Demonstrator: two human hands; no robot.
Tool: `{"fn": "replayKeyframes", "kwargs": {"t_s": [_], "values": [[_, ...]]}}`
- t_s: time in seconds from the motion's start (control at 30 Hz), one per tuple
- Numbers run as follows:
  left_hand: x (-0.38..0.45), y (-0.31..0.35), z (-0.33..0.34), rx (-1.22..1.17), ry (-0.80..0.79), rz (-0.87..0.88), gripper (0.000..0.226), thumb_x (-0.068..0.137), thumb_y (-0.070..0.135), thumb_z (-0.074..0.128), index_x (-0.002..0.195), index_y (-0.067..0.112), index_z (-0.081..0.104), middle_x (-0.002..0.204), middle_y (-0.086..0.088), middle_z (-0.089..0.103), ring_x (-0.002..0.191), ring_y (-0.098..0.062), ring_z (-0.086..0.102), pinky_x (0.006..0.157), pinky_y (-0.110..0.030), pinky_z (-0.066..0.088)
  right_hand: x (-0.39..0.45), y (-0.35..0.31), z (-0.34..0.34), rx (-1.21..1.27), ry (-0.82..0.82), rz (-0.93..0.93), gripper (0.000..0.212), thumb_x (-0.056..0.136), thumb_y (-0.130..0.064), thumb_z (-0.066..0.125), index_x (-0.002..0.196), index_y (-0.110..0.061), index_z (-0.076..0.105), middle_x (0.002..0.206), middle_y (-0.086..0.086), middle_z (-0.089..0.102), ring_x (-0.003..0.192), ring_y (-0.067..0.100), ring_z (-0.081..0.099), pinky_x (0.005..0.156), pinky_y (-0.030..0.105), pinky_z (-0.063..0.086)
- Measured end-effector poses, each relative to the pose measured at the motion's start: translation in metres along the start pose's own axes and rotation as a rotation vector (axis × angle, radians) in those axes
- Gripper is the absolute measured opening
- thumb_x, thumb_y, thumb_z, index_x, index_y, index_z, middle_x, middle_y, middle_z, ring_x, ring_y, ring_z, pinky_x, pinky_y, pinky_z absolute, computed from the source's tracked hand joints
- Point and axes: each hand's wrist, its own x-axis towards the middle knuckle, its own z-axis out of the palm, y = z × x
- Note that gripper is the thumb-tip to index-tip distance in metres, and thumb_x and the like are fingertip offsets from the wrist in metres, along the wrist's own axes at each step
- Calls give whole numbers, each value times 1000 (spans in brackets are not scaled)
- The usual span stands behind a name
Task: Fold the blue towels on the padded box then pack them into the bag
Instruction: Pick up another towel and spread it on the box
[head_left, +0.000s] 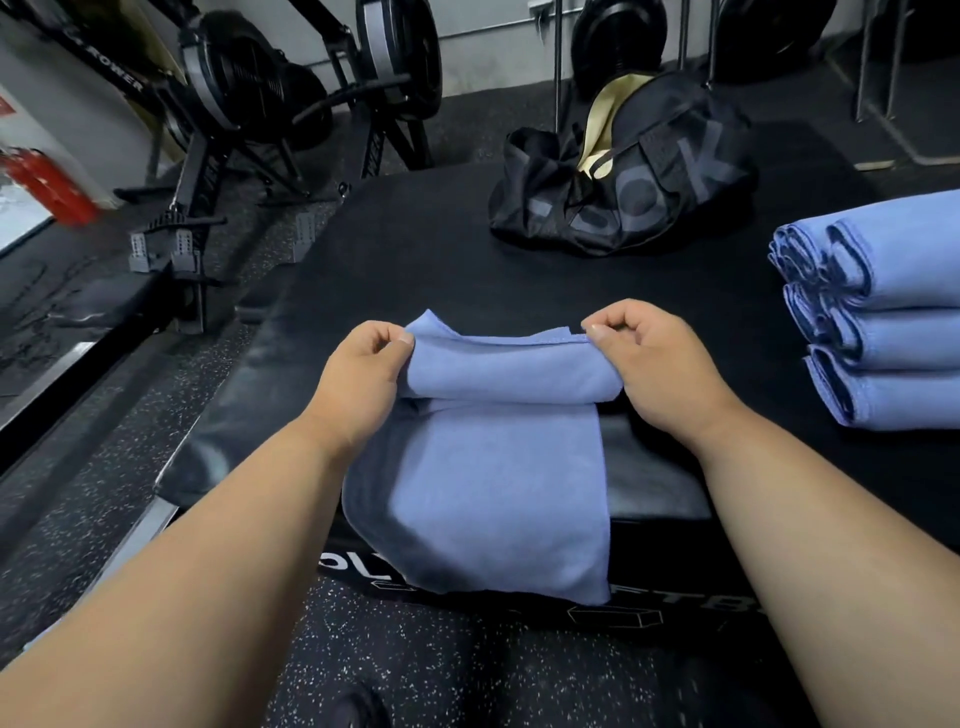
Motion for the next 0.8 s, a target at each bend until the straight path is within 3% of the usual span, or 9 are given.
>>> {"fn": "replayKeyframes", "kwargs": {"t_s": [0.1,0.17,0.3,0.37,0.43,0.5,0.57,0.67,0.8], "values": [[3,2,-1,53,-9,-32,18,92,45,61,86,30,65,91,9,69,95,-26,70,81,-51,64,4,4,1,-10,-23,23,8,100,-28,66,95,-30,72,75,1,65,67,10,54,69,31,47],[2,1,2,187,-1,-6,17,99,41,59,89,28,64,91,11,68,87,-13,63,80,-39,59,5,9,2,-81,-58,18,6,99,-31,67,96,-32,71,72,-3,61,65,8,52,67,29,46],[-3,-3,1,266,3,-17,18,102,40,59,94,26,65,98,9,69,86,-8,59,77,-28,47,1,7,4,-185,-129,22,6,97,-40,69,103,-38,71,96,-18,69,88,1,63,78,25,49],[-7,-6,-3,247,16,-18,18,100,41,60,93,26,66,95,11,71,85,-8,62,77,-30,50,-1,6,3,-203,-169,24,16,95,-42,72,112,-41,70,104,-19,70,94,0,65,80,24,48],[-15,-7,-10,263,81,-12,17,99,40,62,91,26,67,88,9,72,78,-8,63,72,-29,50,-4,5,2,-209,-192,24,30,93,-42,75,121,-42,66,92,-18,68,83,0,63,77,24,46],[-21,-14,-16,315,155,-36,16,96,35,65,86,24,69,78,8,73,72,-11,64,68,-31,51,-6,3,1,-359,-195,26,50,88,-49,78,133,-41,59,88,-14,60,83,4,59,76,28,45],[-26,-23,-22,404,140,-109,17,93,34,67,80,22,71,72,7,74,71,-15,66,66,-31,52,-9,0,3,-589,-183,20,64,82,-61,77,139,-38,56,95,-16,51,96,12,55,83,31,43],[-32,-30,-24,480,91,-161,20,93,37,70,80,22,71,74,9,74,75,-16,68,66,-30,49,-13,-2,9,-708,-168,33,64,78,-68,76,130,-34,62,102,-12,53,106,20,53,92,37,45],[-31,-25,-22,404,49,-176,21,95,40,71,86,20,72,82,6,76,76,-15,66,72,-32,54,-16,-11,12,-646,-217,68,31,86,-51,79,88,-22,70,76,-7,63,70,15,56,60,32,40]]}}
